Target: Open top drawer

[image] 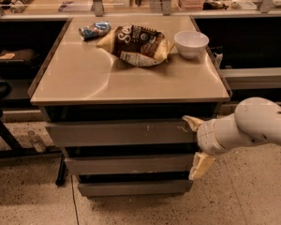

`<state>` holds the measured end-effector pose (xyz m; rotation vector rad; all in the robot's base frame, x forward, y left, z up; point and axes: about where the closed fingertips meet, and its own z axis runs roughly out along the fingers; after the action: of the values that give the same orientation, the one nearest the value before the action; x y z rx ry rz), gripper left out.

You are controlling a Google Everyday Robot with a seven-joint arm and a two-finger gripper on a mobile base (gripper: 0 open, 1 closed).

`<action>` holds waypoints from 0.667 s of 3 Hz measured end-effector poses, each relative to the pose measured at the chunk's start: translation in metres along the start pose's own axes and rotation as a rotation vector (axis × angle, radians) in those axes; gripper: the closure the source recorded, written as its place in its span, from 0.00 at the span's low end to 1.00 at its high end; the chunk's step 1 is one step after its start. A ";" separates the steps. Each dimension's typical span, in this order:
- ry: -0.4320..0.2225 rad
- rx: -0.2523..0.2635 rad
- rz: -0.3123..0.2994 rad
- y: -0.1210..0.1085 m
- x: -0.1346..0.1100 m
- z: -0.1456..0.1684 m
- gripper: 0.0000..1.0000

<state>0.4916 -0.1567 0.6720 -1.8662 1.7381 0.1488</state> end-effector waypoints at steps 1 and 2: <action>0.000 0.000 0.000 0.000 0.000 0.000 0.00; 0.006 0.031 -0.012 -0.015 0.005 0.007 0.00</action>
Offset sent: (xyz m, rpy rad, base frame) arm 0.0414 -0.0060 -0.0060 -0.0107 -0.0814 -0.0202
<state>0.5085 -0.1580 0.6691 -1.8563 1.7231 0.1116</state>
